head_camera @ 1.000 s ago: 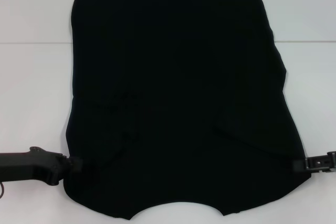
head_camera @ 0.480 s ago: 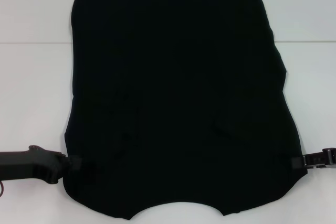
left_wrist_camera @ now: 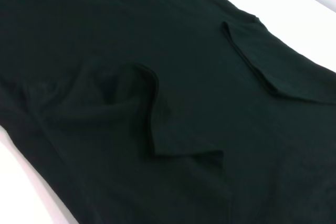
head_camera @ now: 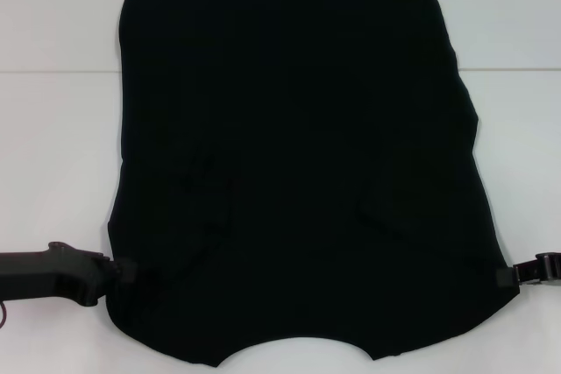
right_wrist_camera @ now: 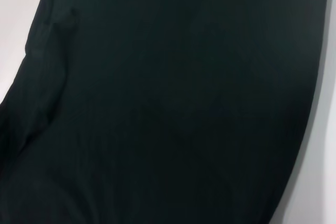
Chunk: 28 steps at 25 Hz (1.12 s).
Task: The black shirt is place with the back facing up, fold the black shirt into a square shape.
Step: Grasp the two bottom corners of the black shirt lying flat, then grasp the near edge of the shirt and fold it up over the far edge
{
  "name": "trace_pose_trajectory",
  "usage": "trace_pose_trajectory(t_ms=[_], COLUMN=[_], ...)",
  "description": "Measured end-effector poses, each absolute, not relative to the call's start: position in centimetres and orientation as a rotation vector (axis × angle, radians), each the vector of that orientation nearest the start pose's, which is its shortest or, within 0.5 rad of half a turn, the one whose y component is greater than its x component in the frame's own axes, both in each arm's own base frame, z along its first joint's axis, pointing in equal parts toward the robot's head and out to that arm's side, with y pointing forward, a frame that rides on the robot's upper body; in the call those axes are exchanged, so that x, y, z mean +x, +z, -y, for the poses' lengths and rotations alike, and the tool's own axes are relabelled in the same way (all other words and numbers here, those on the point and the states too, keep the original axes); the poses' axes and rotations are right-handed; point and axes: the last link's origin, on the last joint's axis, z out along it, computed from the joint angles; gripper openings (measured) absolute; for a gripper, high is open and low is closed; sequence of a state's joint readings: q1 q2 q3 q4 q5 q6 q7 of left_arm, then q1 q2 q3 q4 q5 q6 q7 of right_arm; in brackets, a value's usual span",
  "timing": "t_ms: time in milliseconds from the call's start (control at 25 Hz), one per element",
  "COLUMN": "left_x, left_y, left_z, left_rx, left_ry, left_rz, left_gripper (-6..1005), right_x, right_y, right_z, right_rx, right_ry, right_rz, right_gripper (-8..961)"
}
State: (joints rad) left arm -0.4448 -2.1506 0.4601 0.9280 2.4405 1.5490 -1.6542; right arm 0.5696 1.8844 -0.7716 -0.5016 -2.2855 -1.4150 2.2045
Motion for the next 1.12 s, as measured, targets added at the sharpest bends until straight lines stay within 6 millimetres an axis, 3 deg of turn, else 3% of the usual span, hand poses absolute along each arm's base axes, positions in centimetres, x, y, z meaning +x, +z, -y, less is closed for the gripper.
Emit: trace_pose_trajectory(t_ms=[320,600,800,1120], left_x=[-32.1,-31.7,-31.7,-31.5], left_y=[2.6,2.7,3.0,3.6], left_z=[-30.0,-28.5,-27.1,-24.1], left_rx=[-2.552,-2.592,-2.626,-2.715], left_ry=[-0.29,-0.335,-0.377,-0.446], left_rz=[1.095,1.231,1.279,1.356], left_gripper=[69,72,74,77], right_x=[34.3,35.4,36.5,38.5], right_y=[3.9,5.4,6.5,7.1], right_z=[-33.0,-31.4,-29.2,-24.2], right_rx=[-2.317,-2.323,-2.356,-2.416], right_ry=[0.189,0.224,0.267,0.319], right_rz=[-1.758,-1.719,-1.694,-1.69], right_gripper=[54,55,55,55])
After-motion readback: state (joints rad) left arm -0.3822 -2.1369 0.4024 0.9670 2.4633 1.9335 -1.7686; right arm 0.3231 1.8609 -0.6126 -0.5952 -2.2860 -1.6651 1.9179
